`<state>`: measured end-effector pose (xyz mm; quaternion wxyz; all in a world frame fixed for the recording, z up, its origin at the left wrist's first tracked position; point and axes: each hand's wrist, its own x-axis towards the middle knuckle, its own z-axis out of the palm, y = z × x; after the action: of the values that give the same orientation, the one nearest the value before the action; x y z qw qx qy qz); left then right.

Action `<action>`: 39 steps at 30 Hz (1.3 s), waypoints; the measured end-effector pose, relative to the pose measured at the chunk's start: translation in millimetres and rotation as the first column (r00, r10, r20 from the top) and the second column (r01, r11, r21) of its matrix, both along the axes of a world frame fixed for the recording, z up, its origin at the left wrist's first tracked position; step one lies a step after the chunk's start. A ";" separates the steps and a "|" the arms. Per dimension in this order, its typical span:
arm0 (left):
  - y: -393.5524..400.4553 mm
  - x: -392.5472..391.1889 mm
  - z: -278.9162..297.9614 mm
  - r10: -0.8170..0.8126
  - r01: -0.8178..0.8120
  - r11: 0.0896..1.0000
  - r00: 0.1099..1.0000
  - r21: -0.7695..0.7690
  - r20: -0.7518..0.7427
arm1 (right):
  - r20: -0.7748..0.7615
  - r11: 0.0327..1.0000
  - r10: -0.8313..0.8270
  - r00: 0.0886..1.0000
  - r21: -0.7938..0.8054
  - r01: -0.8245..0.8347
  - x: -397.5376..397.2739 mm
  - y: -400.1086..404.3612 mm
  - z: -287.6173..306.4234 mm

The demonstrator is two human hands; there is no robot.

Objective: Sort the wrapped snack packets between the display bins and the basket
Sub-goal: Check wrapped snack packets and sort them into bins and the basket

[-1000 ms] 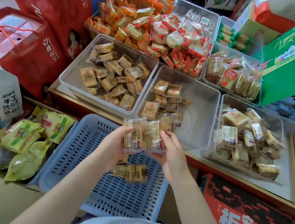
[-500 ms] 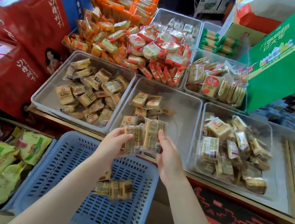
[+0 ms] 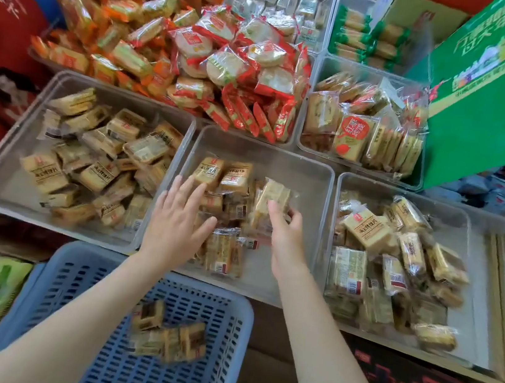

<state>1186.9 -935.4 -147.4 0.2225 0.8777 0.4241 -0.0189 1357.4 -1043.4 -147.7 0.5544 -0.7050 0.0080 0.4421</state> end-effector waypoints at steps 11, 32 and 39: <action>12.7 27.9 -51.6 -0.148 0.147 0.989 0.986 -0.017 -0.078 | 0.041 0.978 0.122 0.992 -0.173 -0.113 23.2 34.8 -44.0; 102.9 -146.1 -14.4 0.366 -0.376 0.905 0.926 0.196 0.088 | 0.434 0.748 0.638 0.636 -0.154 -0.646 -119.2 179.1 39.7; 127.1 -168.0 -24.2 0.447 -0.453 0.874 0.892 0.176 0.075 | 0.380 0.781 0.619 0.688 -0.394 -0.485 -133.3 253.4 11.3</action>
<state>1019.0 -808.4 -171.6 0.1435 0.7723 0.6126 0.0877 1224.1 -790.0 -136.4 0.2787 -0.8285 -0.2885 0.3907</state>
